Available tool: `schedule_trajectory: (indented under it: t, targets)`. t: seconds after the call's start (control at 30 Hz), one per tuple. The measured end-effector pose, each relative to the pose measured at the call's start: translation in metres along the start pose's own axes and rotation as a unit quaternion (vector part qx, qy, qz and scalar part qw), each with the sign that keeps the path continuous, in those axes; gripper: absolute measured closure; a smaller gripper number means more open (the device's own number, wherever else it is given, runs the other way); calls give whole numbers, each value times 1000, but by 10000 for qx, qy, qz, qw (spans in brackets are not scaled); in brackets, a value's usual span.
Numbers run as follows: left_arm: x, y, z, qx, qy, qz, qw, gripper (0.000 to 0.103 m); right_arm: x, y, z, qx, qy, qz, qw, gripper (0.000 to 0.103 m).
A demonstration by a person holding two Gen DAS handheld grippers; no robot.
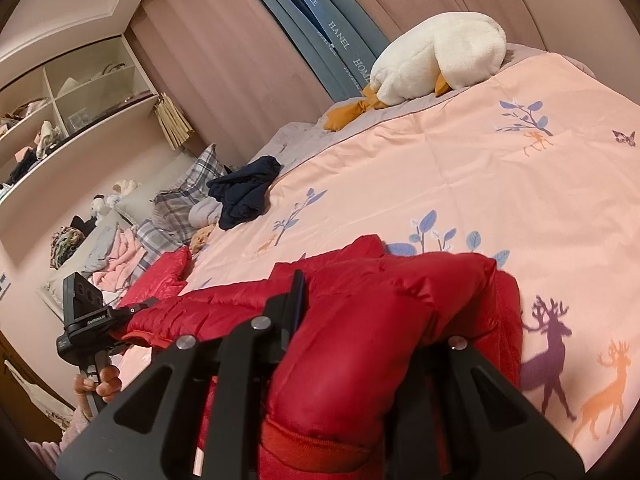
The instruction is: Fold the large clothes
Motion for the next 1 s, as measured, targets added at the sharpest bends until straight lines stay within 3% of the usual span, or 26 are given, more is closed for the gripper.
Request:
schedule_trajectory:
  t: [0.43, 1.0]
  targets:
    - [-20, 41, -25, -421, -260, -249, 9985, 85, -22, 53, 11, 318, 211, -230, 9990, 86]
    - [-19, 95, -52, -910, -370, -850, 9915, 84, -24, 105, 33, 931, 528, -683, 9919, 86]
Point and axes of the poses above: each gripper's, at about its wrist camera, not at the fingertips, and y roughly the way its jaws point, z to its right, x to its underside, the point moved 1 cm from there along y, roughly the way its jaws point, and after that the axes turned 12 degrees about y, right-handed, at the moved point
